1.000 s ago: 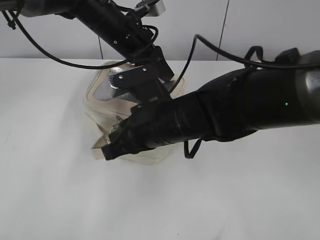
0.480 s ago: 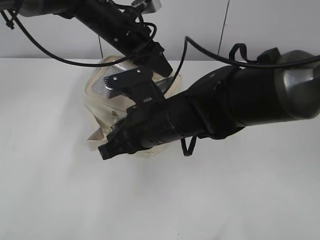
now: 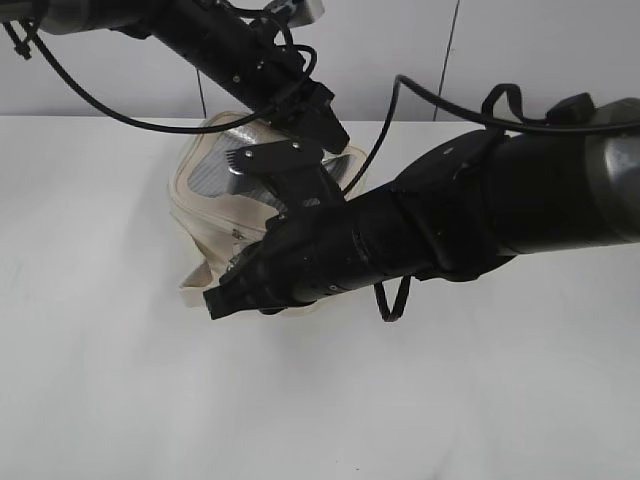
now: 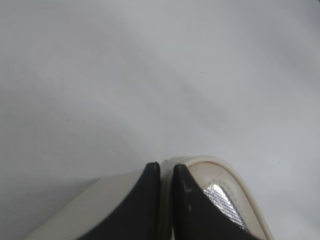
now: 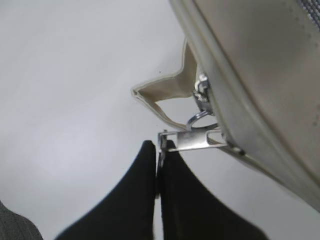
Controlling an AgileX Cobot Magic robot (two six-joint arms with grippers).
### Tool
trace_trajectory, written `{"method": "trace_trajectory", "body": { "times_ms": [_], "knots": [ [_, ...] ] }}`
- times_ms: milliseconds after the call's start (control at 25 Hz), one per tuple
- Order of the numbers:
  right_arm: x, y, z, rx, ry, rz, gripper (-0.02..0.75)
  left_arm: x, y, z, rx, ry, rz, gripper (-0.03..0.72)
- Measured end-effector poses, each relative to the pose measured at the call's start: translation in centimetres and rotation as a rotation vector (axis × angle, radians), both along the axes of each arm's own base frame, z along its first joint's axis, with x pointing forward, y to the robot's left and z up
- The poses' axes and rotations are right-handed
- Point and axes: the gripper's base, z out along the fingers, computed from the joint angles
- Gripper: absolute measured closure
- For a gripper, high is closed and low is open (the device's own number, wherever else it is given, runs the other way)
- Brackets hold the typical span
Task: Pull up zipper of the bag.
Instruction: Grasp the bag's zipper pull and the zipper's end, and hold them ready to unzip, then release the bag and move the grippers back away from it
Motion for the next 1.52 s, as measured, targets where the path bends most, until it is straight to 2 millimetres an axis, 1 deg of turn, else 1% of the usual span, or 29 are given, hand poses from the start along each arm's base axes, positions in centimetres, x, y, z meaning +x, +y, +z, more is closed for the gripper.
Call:
{"method": "trace_trajectory", "body": {
  "times_ms": [120, 200, 360, 440, 520, 560, 600, 640, 680, 720, 760, 800, 840, 960, 1040, 1120, 1200, 1280, 1320, 1360, 1480, 1520],
  "knots": [
    [0.3, 0.1, 0.4, 0.011, -0.005, -0.029, 0.729, 0.0, 0.0, 0.0, -0.002, 0.0, 0.007, 0.653],
    [1.1, 0.8, 0.8, 0.024, -0.03, -0.034, 0.729, 0.1, 0.0, 0.0, -0.004, -0.001, 0.015, 0.653],
    [3.0, 3.4, 1.4, 0.083, -0.043, -0.018, 0.729, 0.6, 0.4, 0.0, -0.004, -0.021, 0.038, 0.653],
    [3.4, 4.0, 1.5, 0.092, -0.045, -0.008, 0.729, 0.6, 0.3, 0.1, -0.016, -0.016, 0.046, 0.655],
    [3.2, 4.1, 1.4, 0.086, -0.025, 0.024, 0.727, 0.7, 0.2, 0.3, -0.047, -0.003, 0.07, 0.678],
    [3.0, 4.2, 1.4, 0.082, -0.004, 0.049, 0.709, 0.6, -0.3, 0.4, -0.07, 0.007, 0.085, 0.692],
    [2.7, 4.3, 1.4, 0.071, 0.027, 0.076, 0.671, 0.4, -0.7, 0.4, -0.082, 0.018, 0.089, 0.695],
    [2.3, 4.2, 1.3, 0.047, 0.048, 0.108, 0.624, 0.3, -0.9, 0.4, -0.085, 0.024, 0.087, 0.692],
    [2.0, 4.0, 1.5, 0.032, 0.081, 0.111, 0.558, 0.2, -1.0, 0.4, -0.086, 0.029, 0.088, 0.681],
    [1.4, 3.5, 1.4, -0.002, 0.12, 0.122, 0.489, 0.2, -1.1, 0.4, -0.087, 0.035, 0.092, 0.663],
    [1.0, 2.9, 1.2, -0.044, 0.146, 0.121, 0.44, 0.2, -1.1, 0.3, -0.084, 0.036, 0.094, 0.643],
    [0.4, 2.2, 1.2, -0.08, 0.161, 0.116, 0.394, 0.2, -1.0, 0.3, -0.078, 0.034, 0.094, 0.613],
    [-0.1, 1.3, 1.3, -0.114, 0.166, 0.105, 0.365, 0.2, -1.0, 0.3, -0.072, 0.033, 0.094, 0.573],
    [-1.7, -1.2, 2.5, -0.148, 0.15, 0.063, 0.334, 0.3, -0.5, 0.5, -0.071, 0.046, 0.096, 0.443],
    [-2.7, -2.9, 3.7, -0.137, 0.142, 0.034, 0.327, 0.3, -0.1, 0.9, -0.075, 0.057, 0.103, 0.404],
    [-3.5, -4.8, 4.9, -0.118, 0.144, 0.003, 0.325, 0.4, 0.8, 1.9, -0.075, 0.05, 0.11, 0.4],
    [-3.9, -6.7, 5.9, -0.112, 0.165, -0.021, 0.325, 0.2, 1.8, 3.3, -0.074, 0.038, 0.119, 0.416],
    [-4.6, -8.7, 7.1, -0.102, 0.185, -0.041, 0.325, -0.6, 2.8, 5.2, -0.068, 0.015, 0.136, 0.432],
    [-4.9, -9.7, 7.5, -0.1, 0.196, -0.056, 0.325, -1.2, 3.3, 6.2, -0.063, -0.004, 0.14, 0.435],
    [-5.3, -10.7, 8.2, -0.088, 0.193, -0.077, 0.325, -2.0, 3.7, 6.7, -0.053, -0.011, 0.148, 0.438],
    [-7.0, -13.6, 10.0, -0.089, 0.2, -0.131, 0.325, -5.4, 5.6, 9.0, -0.037, -0.059, 0.199, 0.441],
    [-7.7, -14.6, 10.6, -0.105, 0.191, -0.146, 0.325, -6.9, 6.6, 9.8, -0.031, -0.088, 0.227, 0.44]
  ]
}}
